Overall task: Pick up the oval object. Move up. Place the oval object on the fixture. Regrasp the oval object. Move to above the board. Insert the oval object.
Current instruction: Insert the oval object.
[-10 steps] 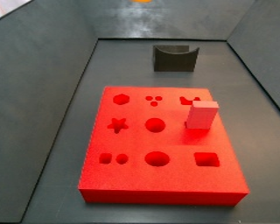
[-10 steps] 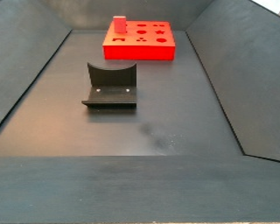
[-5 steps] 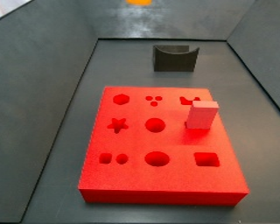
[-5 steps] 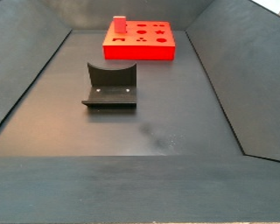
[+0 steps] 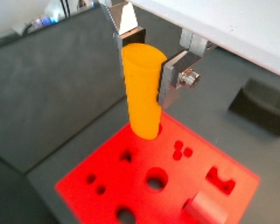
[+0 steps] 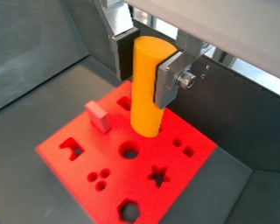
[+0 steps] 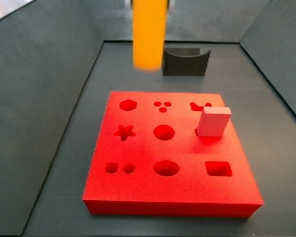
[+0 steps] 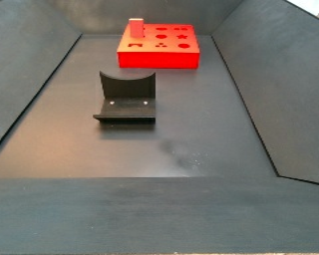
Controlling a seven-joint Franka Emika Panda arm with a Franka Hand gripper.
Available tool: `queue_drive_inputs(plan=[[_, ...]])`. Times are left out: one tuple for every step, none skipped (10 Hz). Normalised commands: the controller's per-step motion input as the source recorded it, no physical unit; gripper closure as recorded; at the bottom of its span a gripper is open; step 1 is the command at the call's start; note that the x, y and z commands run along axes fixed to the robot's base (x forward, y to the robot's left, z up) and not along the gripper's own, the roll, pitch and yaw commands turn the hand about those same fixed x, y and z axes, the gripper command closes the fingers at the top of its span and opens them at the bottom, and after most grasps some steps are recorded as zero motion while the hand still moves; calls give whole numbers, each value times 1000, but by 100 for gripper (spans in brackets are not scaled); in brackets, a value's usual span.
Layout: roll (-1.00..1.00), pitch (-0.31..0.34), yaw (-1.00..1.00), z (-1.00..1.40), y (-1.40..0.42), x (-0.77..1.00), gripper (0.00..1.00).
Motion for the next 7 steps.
queue_drive_inputs(plan=[[14, -303, -354, -854, -806, -3, 100], [0, -323, -349, -800, -746, 0, 100], [0, -331, -306, -751, -663, 89, 100], [-1, -323, -303, -757, -589, 189, 100], [-30, -264, -380, -777, -374, 326, 100], [-27, -151, -294, -589, -6, 191, 100], [46, 0, -66, -277, 46, 6, 100]])
